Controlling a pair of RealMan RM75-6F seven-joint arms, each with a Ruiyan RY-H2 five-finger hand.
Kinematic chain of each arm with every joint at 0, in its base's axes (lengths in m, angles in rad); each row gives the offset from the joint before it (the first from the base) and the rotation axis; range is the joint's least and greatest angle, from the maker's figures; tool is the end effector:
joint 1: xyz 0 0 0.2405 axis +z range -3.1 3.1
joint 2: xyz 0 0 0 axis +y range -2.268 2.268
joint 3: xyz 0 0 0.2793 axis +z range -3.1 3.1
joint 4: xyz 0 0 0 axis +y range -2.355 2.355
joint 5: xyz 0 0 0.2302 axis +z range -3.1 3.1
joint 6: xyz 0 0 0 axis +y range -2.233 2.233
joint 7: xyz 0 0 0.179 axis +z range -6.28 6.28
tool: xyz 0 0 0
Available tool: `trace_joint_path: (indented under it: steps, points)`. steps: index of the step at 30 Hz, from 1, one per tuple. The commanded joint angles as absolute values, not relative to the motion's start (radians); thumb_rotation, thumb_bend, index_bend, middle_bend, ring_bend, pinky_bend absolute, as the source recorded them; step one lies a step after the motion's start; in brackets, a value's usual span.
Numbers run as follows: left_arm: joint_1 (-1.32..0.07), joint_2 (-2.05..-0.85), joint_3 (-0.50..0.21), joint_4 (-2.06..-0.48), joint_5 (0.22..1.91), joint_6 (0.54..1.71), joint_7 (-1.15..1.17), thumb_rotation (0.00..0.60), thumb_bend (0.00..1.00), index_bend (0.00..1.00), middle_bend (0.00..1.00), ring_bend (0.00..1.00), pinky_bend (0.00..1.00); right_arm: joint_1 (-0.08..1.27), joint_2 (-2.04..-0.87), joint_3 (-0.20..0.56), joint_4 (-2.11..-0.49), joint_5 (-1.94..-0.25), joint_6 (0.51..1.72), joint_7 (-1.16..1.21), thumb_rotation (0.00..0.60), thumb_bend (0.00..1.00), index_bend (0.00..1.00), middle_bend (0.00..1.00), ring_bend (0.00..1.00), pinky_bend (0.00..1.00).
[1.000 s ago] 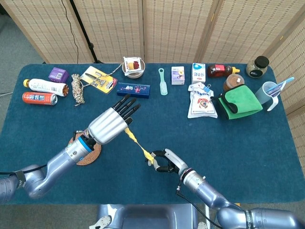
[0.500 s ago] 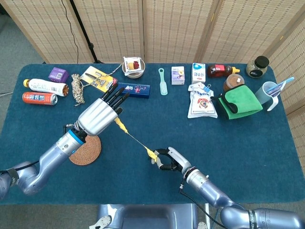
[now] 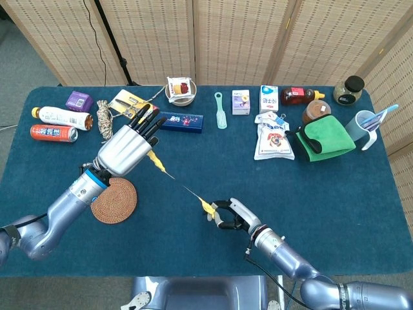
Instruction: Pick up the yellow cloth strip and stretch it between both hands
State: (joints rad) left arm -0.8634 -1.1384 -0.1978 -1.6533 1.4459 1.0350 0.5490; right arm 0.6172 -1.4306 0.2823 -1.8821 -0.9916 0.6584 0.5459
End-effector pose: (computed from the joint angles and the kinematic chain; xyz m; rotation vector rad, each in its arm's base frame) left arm -0.0763 0.4171 0.0950 -1.9607 -0.0297 -0.9088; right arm -0.1065 -0.3107 -0.0572 1.3599 -2.4176 1.2419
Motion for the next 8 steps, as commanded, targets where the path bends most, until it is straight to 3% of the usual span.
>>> trace_joint_path:
  steps: [1,8]
  points:
    - [-0.859,-1.134,-0.195,-1.646,1.445,1.036,0.542,0.6,0.59,0.73,0.14,0.02,0.0,0.616,-1.429,0.283,-1.881,-0.994,0.657,0.55,0.6,0.68,0.69,0.37,0.17,0.02]
    - [-0.848,-1.13,-0.185,-1.613,1.435,1.034,0.529,0.6,0.59,0.73,0.14,0.02,0.0,0.618,-1.429,0.284,-1.873,-0.998,0.65,0.557,0.6,0.68,0.69,0.37,0.17,0.02]
